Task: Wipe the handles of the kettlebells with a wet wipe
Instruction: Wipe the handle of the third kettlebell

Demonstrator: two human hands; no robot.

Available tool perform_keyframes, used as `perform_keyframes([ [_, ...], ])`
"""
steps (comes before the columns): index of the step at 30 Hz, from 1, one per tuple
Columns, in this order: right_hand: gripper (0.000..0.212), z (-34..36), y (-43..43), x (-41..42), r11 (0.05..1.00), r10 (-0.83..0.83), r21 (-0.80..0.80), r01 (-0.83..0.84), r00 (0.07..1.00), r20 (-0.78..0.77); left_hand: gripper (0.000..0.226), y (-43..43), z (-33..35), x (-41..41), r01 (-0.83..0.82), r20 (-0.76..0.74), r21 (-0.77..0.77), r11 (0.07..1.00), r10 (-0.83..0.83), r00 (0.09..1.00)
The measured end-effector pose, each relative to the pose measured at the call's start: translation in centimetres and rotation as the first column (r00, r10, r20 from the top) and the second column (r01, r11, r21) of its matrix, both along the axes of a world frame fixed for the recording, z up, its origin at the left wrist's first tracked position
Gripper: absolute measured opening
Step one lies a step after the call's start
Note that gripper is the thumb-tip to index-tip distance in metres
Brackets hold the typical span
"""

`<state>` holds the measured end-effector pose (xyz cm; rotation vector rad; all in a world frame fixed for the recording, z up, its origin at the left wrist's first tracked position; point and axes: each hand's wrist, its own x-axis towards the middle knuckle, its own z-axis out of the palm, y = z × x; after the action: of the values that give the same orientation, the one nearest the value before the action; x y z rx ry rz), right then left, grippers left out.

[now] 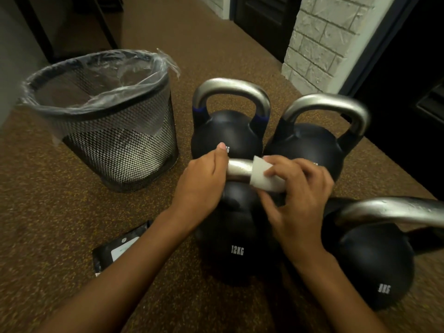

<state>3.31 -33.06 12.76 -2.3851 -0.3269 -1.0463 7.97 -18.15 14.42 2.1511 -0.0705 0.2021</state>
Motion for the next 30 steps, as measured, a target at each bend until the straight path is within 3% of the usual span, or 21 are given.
perform_keyframes([
  [5, 0.034, -2.5, -2.5, -1.2, 0.965, -0.142, 0.221, 0.140, 0.990, -0.007, 0.053, 0.1, 0.0, 0.0, 0.004, 0.014, -0.003, 1.000, -0.004, 1.000],
  [10, 0.037, -2.7, -1.3, -1.7, 0.925, -0.215, 0.312, 0.217, 0.976, -0.041, 0.054, 0.1, -0.1, -0.1, 0.010, 0.020, -0.022, 1.000, -0.009, 1.000],
  [17, 0.032, -2.6, -1.5, -1.0, 0.949, -0.156, 0.278, 0.149, 0.988, 0.001, 0.053, 0.1, -0.1, -0.1, 0.016, 0.012, -0.019, 1.000, -0.016, 1.000],
  [23, 0.040, -4.9, -0.4, -1.5, 0.787, -0.111, 0.608, 0.106, 0.993, -0.029, 0.053, 0.0, -0.1, -0.1, 0.008, 0.021, -0.015, 1.000, -0.007, 1.000],
  [25, 0.052, -4.5, 0.2, -1.0, 0.753, -0.086, 0.654, 0.074, 0.996, -0.014, 0.053, 0.0, -0.1, -0.1, 0.008, 0.023, -0.013, 1.000, -0.008, 1.000],
  [30, 0.063, -3.5, 0.0, -0.7, 0.813, -0.012, 0.582, 0.002, 1.000, 0.013, 0.053, 0.1, -0.1, -0.1, 0.003, 0.034, -0.013, 1.000, -0.003, 0.999],
])
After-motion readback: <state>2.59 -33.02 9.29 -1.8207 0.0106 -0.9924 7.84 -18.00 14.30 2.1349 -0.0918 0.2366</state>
